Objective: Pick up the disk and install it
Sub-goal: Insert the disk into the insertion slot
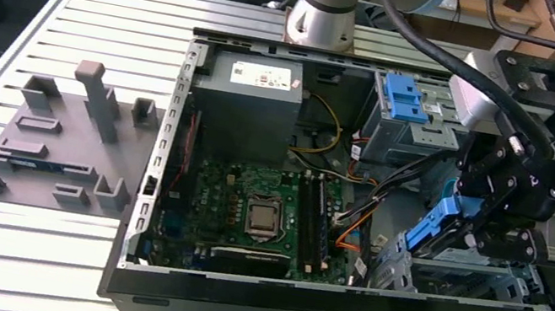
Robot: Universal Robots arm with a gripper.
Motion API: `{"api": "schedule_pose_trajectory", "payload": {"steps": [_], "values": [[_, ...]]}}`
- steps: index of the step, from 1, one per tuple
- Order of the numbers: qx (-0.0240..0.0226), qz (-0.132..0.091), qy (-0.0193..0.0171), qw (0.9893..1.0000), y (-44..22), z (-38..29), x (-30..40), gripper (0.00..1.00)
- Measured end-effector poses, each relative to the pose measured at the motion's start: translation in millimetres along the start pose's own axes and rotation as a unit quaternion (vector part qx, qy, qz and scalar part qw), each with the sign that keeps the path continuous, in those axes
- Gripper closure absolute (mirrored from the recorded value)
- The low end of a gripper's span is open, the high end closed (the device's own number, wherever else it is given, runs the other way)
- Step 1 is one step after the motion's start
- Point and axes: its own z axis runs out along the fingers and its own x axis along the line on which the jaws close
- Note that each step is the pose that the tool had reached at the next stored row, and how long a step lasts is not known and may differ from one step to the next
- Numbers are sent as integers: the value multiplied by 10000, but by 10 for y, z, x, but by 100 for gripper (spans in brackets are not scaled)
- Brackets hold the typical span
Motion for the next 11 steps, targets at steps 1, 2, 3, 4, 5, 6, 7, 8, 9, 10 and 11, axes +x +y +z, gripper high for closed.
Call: {"api": "schedule_pose_trajectory", "payload": {"steps": [1,2,3,4,5,6,7,8,9,10,11], "values": [[0,0,0,10000,0,5,0,64],[0,0,0,10000,0,11,0,64],[0,0,0,10000,-1,17,1,64],[0,0,0,10000,-1,22,1,64],[0,0,0,10000,-1,28,1,64],[0,0,0,10000,-1,34,1,64],[-1,0,0,10000,-1,40,1,64],[0,0,0,10000,-1,46,2,64],[-1,0,0,10000,-2,52,2,64],[-1,0,0,10000,-1,58,2,64],[-1,0,1,10000,-2,64,3,64]]}}
